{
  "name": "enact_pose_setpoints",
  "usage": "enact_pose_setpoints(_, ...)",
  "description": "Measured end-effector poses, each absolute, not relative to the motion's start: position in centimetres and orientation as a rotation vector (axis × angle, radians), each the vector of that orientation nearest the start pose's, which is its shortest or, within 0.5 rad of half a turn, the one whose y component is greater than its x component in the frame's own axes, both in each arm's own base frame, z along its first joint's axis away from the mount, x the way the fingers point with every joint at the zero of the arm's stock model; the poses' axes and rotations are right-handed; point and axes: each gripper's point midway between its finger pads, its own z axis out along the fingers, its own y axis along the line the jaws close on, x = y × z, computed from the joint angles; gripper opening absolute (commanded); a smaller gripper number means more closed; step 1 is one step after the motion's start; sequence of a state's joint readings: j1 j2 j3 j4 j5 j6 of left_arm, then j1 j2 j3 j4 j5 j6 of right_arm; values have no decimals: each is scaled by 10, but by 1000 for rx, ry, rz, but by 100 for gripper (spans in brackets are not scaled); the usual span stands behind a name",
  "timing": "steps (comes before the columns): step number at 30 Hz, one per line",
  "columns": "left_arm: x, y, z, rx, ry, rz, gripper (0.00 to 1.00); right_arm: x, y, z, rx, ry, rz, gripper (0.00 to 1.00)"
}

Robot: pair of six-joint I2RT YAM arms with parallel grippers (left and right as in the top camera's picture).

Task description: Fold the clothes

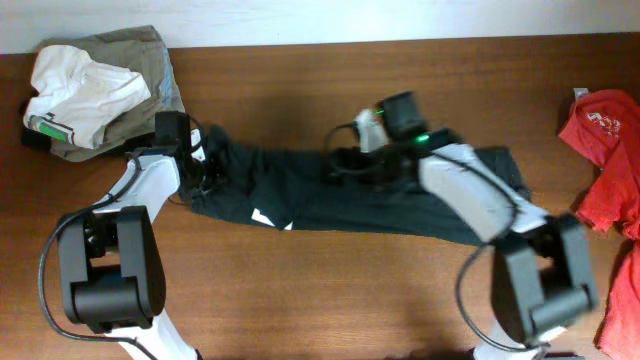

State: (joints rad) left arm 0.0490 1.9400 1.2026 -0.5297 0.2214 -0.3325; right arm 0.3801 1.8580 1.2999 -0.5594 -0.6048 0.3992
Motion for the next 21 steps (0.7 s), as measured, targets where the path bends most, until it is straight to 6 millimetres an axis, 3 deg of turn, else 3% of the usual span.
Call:
enact_pose_setpoints(3,412,-14,10,-510,2800,-395,80,359,301,71,-184,2762,1122,93)
enact_pose_setpoints(5,411,-9,11,-531,2802,-398,81,354,315,54,-125,2802,1146,93)
enact_pose_setpoints(8,407,5,11,-584,2809,-388,82,346,322,34,-28,2876,1150,93)
enact_pose_setpoints(11,406,9,11,-599,2811,-389,83,344,321,34,22,2898,1164,92)
enact_pose_setpoints(14,405,8,11,-598,2813,-389,83,341,306,34,95,2977,1124,93)
enact_pose_setpoints(17,405,9,11,-600,2812,-389,87,350,296,52,120,2978,1116,99)
enact_pose_setpoints(21,405,10,11,-604,2812,-390,87,331,331,60,28,2968,1163,98)
